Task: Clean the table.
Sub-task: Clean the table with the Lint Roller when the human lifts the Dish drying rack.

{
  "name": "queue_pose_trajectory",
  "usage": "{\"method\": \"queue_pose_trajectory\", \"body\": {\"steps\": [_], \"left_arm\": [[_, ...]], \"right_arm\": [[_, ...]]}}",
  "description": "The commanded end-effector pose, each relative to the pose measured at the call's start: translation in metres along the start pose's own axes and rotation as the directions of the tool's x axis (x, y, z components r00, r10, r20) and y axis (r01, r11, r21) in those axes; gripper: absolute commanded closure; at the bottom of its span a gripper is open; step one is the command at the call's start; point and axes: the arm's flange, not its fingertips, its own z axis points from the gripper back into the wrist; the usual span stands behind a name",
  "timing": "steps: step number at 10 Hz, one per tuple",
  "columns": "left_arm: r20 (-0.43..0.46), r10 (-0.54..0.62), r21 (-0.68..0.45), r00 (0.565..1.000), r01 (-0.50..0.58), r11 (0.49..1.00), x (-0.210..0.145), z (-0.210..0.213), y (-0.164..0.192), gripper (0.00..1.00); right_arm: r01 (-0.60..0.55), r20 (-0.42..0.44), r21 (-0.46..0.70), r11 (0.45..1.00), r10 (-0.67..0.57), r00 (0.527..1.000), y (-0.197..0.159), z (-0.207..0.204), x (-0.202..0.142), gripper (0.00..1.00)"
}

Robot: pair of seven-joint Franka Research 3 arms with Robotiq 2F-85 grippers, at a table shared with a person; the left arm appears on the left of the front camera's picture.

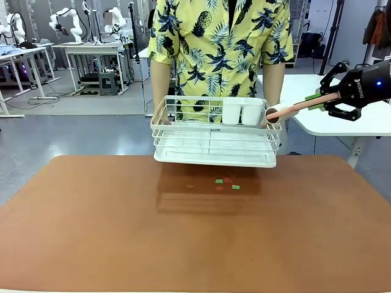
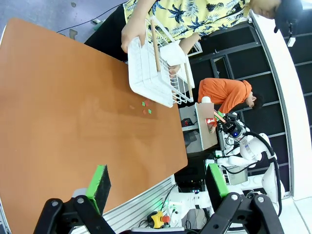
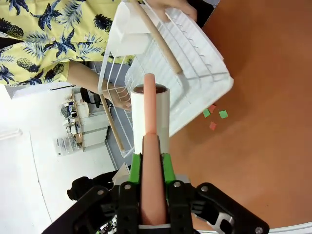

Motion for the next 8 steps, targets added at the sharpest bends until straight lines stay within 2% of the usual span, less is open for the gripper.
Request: {"method": "queue_pose_trajectory", "body": {"steps": [1,3,4,5,6,7,8], "left_arm": [[0.008,-0.013,-0.021,1.000,0.013,1.000,-0.002,0.002,-0.001,0.00],[0.008,-0.013,-0.021,1.000,0.013,1.000,-0.002,0.002,-0.001,0.00],[0.008,-0.013,-0.021,1.000,0.013,1.000,-0.002,0.002,-0.001,0.00],[0.008,-0.013,-0.021,1.000,0.013,1.000,-0.002,0.002,-0.001,0.00],[0.008,-0.013,-0.021,1.000,0.013,1.000,-0.002,0.002,-0.001,0.00],[0.008,-0.013,-0.021,1.000,0.013,1.000,-0.002,0.002,-0.001,0.00],[0.008,-0.013,-0.021,1.000,0.013,1.000,-0.002,0.002,-0.001,0.00]], "right_arm": [[0.003,0.000,0.003,1.000,-0.003,1.000,0.001,0.000,-0.001,1.00],[0.003,0.000,0.003,1.000,-0.003,1.000,0.001,0.000,-0.001,1.00],[0.000,0.000,0.000,1.000,0.000,1.000,0.000,0.000,0.000,0.79],[-0.059,-0.027,0.013,0.998,0.059,0.998,0.004,0.007,0.004,0.79],[-0.213,-0.105,-0.023,0.977,0.209,0.972,0.015,0.017,0.020,0.79],[-0.351,-0.278,-0.088,0.932,0.316,0.907,0.033,0.024,0.035,0.79],[-0.466,-0.419,-0.179,0.867,0.362,0.833,0.053,0.018,0.055,0.79]]}}
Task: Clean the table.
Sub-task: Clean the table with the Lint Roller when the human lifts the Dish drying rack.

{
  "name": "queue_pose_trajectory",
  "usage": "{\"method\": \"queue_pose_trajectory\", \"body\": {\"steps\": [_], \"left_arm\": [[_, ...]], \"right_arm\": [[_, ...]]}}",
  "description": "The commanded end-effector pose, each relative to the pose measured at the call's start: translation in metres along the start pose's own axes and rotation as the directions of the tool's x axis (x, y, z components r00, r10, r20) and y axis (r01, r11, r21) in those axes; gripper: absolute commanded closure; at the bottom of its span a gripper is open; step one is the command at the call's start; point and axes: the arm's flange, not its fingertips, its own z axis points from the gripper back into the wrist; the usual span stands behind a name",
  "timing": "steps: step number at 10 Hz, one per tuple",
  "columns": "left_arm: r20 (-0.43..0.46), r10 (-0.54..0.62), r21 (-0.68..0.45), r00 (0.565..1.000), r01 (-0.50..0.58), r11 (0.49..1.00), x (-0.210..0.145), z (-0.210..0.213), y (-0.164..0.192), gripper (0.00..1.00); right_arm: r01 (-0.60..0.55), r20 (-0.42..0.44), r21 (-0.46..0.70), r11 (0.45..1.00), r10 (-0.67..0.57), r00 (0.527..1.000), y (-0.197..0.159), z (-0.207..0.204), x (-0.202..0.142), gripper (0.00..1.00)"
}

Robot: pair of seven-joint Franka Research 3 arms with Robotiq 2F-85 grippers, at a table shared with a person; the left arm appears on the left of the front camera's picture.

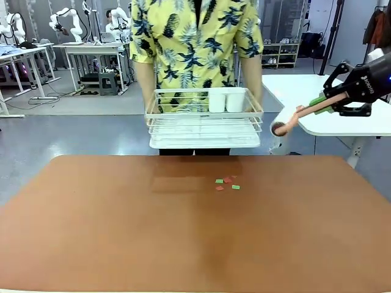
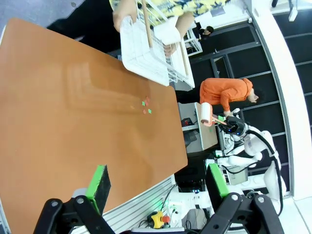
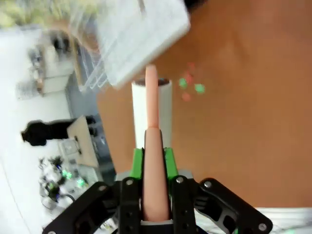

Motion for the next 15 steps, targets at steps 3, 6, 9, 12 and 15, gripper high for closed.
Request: {"method": "queue_pose_trajectory", "body": {"steps": [3,6,9,12,15], "left_arm": [[0.009,-0.012,-0.022,1.000,0.013,1.000,-0.002,0.003,-0.001,0.00],[0.009,-0.012,-0.022,1.000,0.013,1.000,-0.002,0.003,-0.001,0.00],[0.009,-0.012,-0.022,1.000,0.013,1.000,-0.002,0.003,-0.001,0.00],[0.009,-0.012,-0.022,1.000,0.013,1.000,-0.002,0.003,-0.001,0.00],[0.009,-0.012,-0.022,1.000,0.013,1.000,-0.002,0.003,-0.001,0.00]], "right_arm": [[-0.439,-0.346,-0.212,0.873,0.353,0.869,0.044,-0.057,0.091,0.79],[-0.400,-0.338,-0.159,0.903,0.331,0.881,0.003,-0.119,0.087,0.79],[-0.412,-0.378,-0.210,0.886,0.315,0.871,0.010,-0.121,0.097,0.79],[-0.400,-0.363,-0.206,0.893,0.310,0.879,0.002,-0.127,0.098,0.79],[-0.316,-0.325,-0.089,0.945,0.272,0.906,-0.045,-0.168,0.123,0.79]]}}
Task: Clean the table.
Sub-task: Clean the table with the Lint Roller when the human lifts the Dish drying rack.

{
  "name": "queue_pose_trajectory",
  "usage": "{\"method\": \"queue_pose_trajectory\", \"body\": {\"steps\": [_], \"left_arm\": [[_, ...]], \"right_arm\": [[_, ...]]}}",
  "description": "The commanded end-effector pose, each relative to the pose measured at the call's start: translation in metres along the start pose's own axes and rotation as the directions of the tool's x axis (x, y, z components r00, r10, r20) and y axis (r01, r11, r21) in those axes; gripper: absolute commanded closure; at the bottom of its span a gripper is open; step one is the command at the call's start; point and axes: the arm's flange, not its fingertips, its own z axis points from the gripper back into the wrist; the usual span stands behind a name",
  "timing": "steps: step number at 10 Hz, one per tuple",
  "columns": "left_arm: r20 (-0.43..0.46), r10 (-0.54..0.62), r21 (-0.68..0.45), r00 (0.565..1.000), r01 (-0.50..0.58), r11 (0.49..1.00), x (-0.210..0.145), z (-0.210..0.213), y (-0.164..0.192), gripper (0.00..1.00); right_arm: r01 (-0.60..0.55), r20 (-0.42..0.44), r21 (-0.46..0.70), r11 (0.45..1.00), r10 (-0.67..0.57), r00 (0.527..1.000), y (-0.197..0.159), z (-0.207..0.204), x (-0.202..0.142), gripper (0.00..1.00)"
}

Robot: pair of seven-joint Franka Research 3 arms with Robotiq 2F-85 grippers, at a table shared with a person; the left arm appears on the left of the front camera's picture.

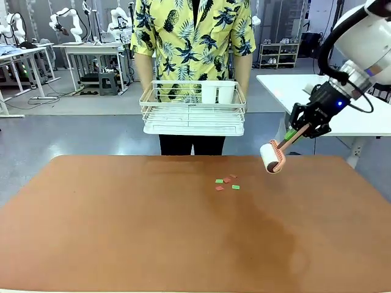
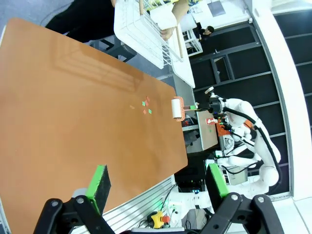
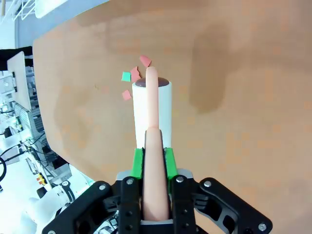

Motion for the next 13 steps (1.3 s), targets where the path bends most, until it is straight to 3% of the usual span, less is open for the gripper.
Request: {"method": "queue_pose_trajectory", "body": {"steps": [1,7,10,12,13], "left_arm": [[0.008,-0.014,-0.022,1.000,0.015,1.000,-0.001,0.002,-0.001,0.00],[0.008,-0.014,-0.022,1.000,0.015,1.000,-0.001,0.002,-0.001,0.00],[0.008,-0.014,-0.022,1.000,0.015,1.000,-0.001,0.002,-0.001,0.00],[0.008,-0.014,-0.022,1.000,0.015,1.000,-0.001,0.002,-0.001,0.00],[0.008,-0.014,-0.022,1.000,0.015,1.000,-0.001,0.002,-0.001,0.00]], "right_arm": [[0.018,-0.001,0.060,0.998,-0.018,1.000,-0.020,-0.028,0.017,0.79],[0.141,-0.056,0.095,0.985,-0.136,0.989,-0.068,-0.072,0.034,0.79],[0.152,-0.154,0.131,0.980,-0.131,0.979,-0.081,-0.127,0.023,0.79],[0.144,-0.222,0.197,0.970,-0.099,0.970,-0.059,-0.177,0.015,0.79],[0.215,-0.205,0.127,0.968,-0.186,0.961,-0.015,-0.221,0.005,0.79]]}}
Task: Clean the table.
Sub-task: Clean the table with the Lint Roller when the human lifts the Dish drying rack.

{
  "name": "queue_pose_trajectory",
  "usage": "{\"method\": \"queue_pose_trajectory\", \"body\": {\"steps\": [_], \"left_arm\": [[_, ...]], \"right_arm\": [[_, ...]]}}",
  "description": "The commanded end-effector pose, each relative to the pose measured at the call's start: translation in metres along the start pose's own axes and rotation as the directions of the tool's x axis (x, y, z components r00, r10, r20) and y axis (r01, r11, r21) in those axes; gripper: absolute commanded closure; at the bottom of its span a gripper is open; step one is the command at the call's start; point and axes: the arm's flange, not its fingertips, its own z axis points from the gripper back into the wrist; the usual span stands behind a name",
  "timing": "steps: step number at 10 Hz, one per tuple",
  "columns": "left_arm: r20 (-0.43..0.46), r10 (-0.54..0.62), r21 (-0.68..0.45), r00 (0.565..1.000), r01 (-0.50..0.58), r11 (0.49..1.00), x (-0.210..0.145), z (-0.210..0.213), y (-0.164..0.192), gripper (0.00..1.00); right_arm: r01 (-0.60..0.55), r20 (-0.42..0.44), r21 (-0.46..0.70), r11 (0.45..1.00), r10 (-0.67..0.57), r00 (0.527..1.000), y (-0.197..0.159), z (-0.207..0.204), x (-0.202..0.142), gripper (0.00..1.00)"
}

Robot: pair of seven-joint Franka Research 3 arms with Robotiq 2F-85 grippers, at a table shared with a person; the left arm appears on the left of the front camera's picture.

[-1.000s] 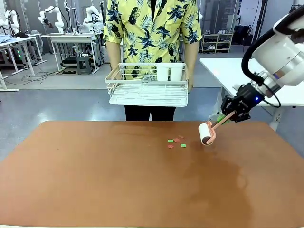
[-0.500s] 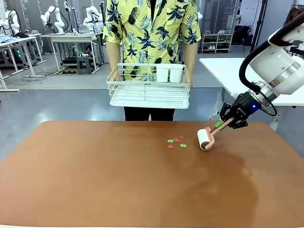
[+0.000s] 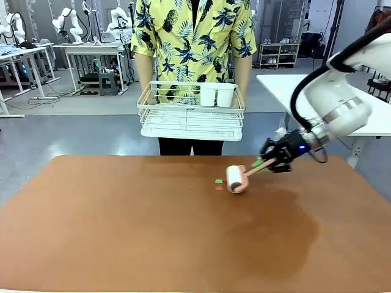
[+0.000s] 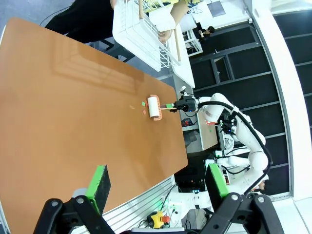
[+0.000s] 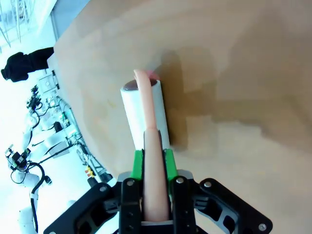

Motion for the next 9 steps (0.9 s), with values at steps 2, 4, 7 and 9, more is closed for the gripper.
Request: {"method": "queue_pose_trajectory", "body": {"steps": [2,4,7,9], "left_arm": [[0.009,-0.015,-0.022,1.000,0.015,1.000,-0.001,0.002,-0.001,0.00],[0.009,-0.015,-0.022,1.000,0.015,1.000,-0.001,0.002,-0.001,0.00],[0.009,-0.015,-0.022,1.000,0.015,1.000,-0.001,0.002,-0.001,0.00],[0.009,-0.015,-0.022,1.000,0.015,1.000,-0.001,0.002,-0.001,0.00]], "right_arm": [[0.043,-0.119,-0.071,0.997,-0.052,0.992,0.034,-0.148,-0.038,0.79],[0.007,-0.173,-0.096,0.995,-0.024,0.985,0.076,-0.199,-0.060,0.79],[0.011,-0.106,-0.065,0.998,-0.018,0.994,0.104,-0.184,-0.064,0.79],[0.013,-0.127,-0.027,1.000,-0.016,0.992,0.112,-0.169,-0.067,0.79]]}}
